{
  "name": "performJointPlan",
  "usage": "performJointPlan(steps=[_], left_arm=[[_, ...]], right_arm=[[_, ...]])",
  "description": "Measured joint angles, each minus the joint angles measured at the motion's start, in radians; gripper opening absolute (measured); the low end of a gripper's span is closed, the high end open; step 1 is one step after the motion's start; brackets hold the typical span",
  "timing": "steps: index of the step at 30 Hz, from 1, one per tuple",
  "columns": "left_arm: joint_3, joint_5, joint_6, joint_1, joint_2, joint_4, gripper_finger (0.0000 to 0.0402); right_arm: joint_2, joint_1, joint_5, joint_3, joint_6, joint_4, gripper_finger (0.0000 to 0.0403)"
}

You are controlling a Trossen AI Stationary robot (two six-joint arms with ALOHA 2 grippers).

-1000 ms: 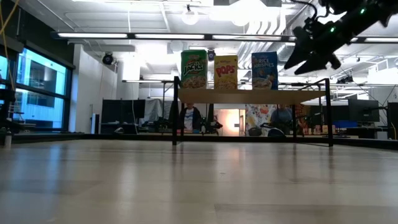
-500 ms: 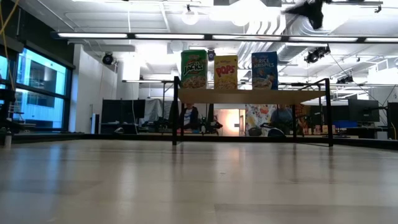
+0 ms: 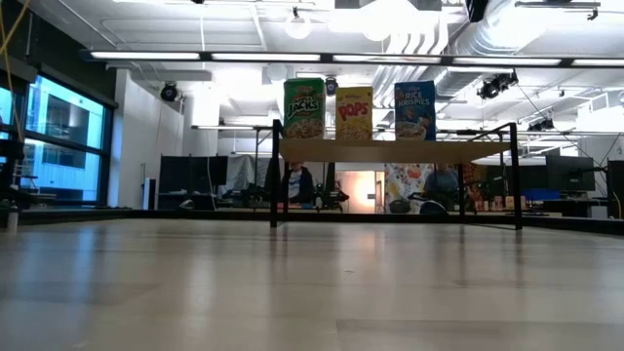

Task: Stack cereal on shelf
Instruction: Put the yellow cereal box on the shelf

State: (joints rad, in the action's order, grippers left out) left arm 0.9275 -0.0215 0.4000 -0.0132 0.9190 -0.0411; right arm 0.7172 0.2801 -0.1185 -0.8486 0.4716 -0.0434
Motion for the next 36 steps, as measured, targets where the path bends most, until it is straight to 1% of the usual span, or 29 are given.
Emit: performJointPlan(steps=[2, 3, 5, 8, 12, 15, 19, 22, 26, 30, 33, 36], left_arm=[[0.025, -0.116, 0.078, 0.005, 0.001, -0.125, 0.0186], [0.043, -0.158, 0.117, 0.018, 0.002, -0.208, 0.0186], [0.079, -0.184, 0.168, 0.069, 0.004, -0.374, 0.0186], [0.109, -0.186, 0.225, 0.19, 0.016, -0.545, 0.0186], [0.113, -0.183, 0.352, 0.404, 0.025, -0.574, 0.0186], [0.114, -0.157, 0.44, 0.574, 0.061, -0.574, 0.0186], [0.123, -0.086, 0.548, 0.77, 0.145, -0.589, 0.0186], [0.162, -0.024, 0.589, 0.868, 0.24, -0.629, 0.0186], [0.24, 0.033, 0.594, 0.926, 0.365, -0.731, 0.0186], [0.319, 0.046, 0.596, 0.943, 0.47, -0.877, 0.0186], [0.362, 0.049, 0.617, 0.955, 0.519, -0.966, 0.0186], [0.384, 0.072, 0.669, 0.965, 0.537, -1.038, 0.0186]], right_arm=[[0.006, -0.002, 0.002, 0.0, 0.012, 0.0, 0.024], [0.01, -0.002, 0.002, 0.0, 0.024, 0.0, 0.024], [0.012, -0.002, 0.003, 0.0, 0.028, 0.0, 0.024], [0.016, -0.002, 0.017, 0.0, 0.027, 0.001, 0.024], [0.016, -0.002, 0.059, 0.0, 0.025, -0.004, 0.024], [0.017, -0.002, 0.065, 0.0, 0.025, -0.008, 0.024], [0.017, -0.002, 0.064, 0.0, 0.021, -0.024, 0.024], [0.017, -0.002, 0.064, 0.0, 0.018, -0.03, 0.024], [0.017, -0.002, 0.063, 0.0, 0.018, -0.056, 0.024], [0.017, -0.002, 0.062, 0.0, 0.016, -0.103, 0.024], [0.017, -0.002, 0.058, 0.0, 0.014, -0.153, 0.024], [0.017, -0.002, 0.058, 0.0, 0.018, -0.208, 0.024]])
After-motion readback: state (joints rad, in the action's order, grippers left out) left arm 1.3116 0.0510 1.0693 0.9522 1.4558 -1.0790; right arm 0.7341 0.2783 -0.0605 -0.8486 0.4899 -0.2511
